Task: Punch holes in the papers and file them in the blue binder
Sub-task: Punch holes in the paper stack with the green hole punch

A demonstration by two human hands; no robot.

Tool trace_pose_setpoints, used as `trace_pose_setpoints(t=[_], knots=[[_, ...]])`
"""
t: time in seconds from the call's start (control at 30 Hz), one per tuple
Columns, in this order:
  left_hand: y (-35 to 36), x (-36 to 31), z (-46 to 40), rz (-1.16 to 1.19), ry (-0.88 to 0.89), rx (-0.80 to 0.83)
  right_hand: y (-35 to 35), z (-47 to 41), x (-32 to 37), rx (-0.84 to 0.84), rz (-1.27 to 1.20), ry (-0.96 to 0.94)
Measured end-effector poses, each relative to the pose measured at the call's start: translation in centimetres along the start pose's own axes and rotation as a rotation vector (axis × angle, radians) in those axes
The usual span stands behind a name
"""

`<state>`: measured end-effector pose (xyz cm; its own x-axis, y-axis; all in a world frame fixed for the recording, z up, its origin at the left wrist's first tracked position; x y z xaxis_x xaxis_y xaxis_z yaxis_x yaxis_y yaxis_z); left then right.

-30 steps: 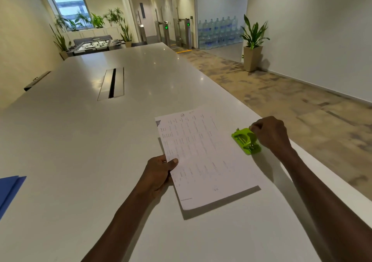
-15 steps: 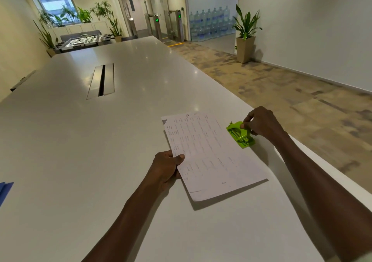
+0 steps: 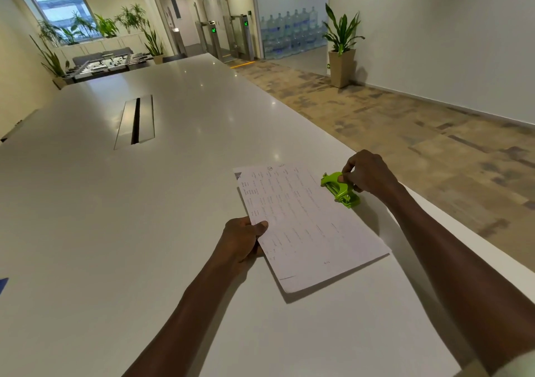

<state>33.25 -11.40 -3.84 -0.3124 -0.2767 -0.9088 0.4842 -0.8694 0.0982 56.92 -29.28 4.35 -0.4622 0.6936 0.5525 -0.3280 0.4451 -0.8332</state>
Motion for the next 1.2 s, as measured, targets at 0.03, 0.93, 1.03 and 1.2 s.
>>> trace_pose_setpoints(t=[0.03, 0.93, 1.03, 1.2], knots=[[0.2, 0.0, 0.0, 0.006, 0.0, 0.009, 0.0, 0.0, 0.0, -0.001, 0.001, -0.002], [1.6, -0.5, -0.3, -0.054, 0.015, -0.011, 1.3, -3.2, -2.6, 0.414, -0.132, 0.179], [1.5, -0.3, -0.7, -0.051, 0.015, -0.008, 1.5, -3.4, -3.5, 0.52, -0.097, 0.295], [1.4, 0.0, -1.3, -0.08, 0.009, -0.001, 1.8, -4.4, -3.8, 0.607, -0.015, 0.397]])
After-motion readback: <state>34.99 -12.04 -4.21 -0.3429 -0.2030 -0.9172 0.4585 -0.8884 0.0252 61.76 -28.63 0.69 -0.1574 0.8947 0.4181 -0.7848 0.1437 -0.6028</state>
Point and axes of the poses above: each hand's wrist, its own z-axis away from the middle knuckle, its own y-axis out of the palm, x = y × z, the point moved 8 cm from there along -z, towards the middle knuckle, and after that the axes turned 9 degrees about x, right-handed, at the moved point
